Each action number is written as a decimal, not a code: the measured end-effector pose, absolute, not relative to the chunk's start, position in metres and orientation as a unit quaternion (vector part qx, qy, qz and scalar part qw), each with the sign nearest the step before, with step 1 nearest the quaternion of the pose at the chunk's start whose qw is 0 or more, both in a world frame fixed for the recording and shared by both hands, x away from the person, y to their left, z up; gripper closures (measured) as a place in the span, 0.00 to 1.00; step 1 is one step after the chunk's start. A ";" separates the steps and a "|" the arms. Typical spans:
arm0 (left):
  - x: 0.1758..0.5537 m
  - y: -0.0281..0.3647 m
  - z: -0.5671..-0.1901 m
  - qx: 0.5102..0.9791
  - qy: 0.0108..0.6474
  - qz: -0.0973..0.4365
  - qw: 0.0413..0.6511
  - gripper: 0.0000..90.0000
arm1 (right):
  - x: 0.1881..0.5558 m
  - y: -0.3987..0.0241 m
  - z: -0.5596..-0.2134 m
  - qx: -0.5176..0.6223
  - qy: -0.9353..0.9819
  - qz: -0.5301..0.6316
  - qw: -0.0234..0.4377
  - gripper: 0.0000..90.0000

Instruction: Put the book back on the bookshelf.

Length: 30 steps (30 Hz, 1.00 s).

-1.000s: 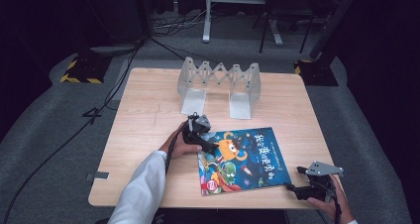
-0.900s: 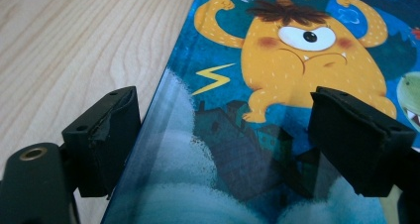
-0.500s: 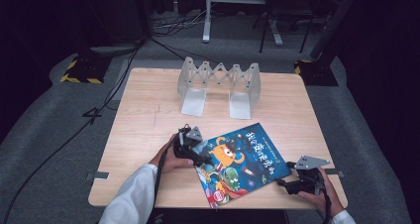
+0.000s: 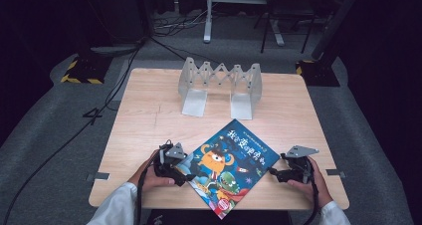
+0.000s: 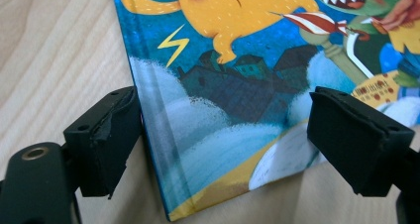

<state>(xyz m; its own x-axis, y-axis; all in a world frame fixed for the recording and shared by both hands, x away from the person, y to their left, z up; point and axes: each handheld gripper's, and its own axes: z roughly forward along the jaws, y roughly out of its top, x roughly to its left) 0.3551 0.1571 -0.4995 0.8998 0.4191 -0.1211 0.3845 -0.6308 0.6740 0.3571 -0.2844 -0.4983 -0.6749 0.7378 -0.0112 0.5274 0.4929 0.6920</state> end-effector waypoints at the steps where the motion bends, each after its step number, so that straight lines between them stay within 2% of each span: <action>1: 0.353 0.159 -0.499 0.904 0.221 0.023 0.365 0.17 | 0.359 -0.283 -0.498 0.376 0.849 0.338 0.155 0.24; 8: 0.334 0.171 -0.499 0.904 0.222 0.021 0.365 0.19 | 0.375 -0.266 -0.500 0.405 0.831 0.338 0.178 0.24; 11: 0.325 0.174 -0.499 0.901 0.226 0.023 0.369 0.19 | 0.375 -0.257 -0.498 0.407 0.829 0.329 0.196 0.29; 14: 0.321 0.174 -0.499 0.899 0.235 0.029 0.369 0.21 | 0.366 -0.250 -0.498 0.411 0.827 0.327 0.198 0.30; 19: 0.304 0.171 -0.500 0.898 0.237 0.041 0.367 0.23 | 0.328 -0.229 -0.497 0.355 0.854 0.334 0.183 0.30; 21: 0.301 0.171 -0.500 0.898 0.237 0.040 0.369 0.23 | 0.327 -0.228 -0.496 0.355 0.855 0.330 0.184 0.30; 25: 0.296 0.169 -0.501 0.897 0.236 0.051 0.370 0.24 | 0.331 -0.230 -0.496 0.363 0.854 0.329 0.172 0.25; 27: 0.294 0.167 -0.502 0.895 0.235 0.052 0.375 0.26 | 0.347 -0.234 -0.498 0.382 0.849 0.327 0.161 0.17; 30: 0.294 0.165 -0.502 0.895 0.231 0.048 0.379 0.29 | 0.355 -0.235 -0.498 0.388 0.847 0.325 0.163 0.17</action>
<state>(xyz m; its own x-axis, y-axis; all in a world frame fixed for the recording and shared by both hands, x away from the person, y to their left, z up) 0.2939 0.1646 -0.5019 0.8890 0.4492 -0.0882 0.3762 -0.6071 0.6999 0.3554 -0.2354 -0.4979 -0.6453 0.7636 -0.0241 0.5512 0.4871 0.6774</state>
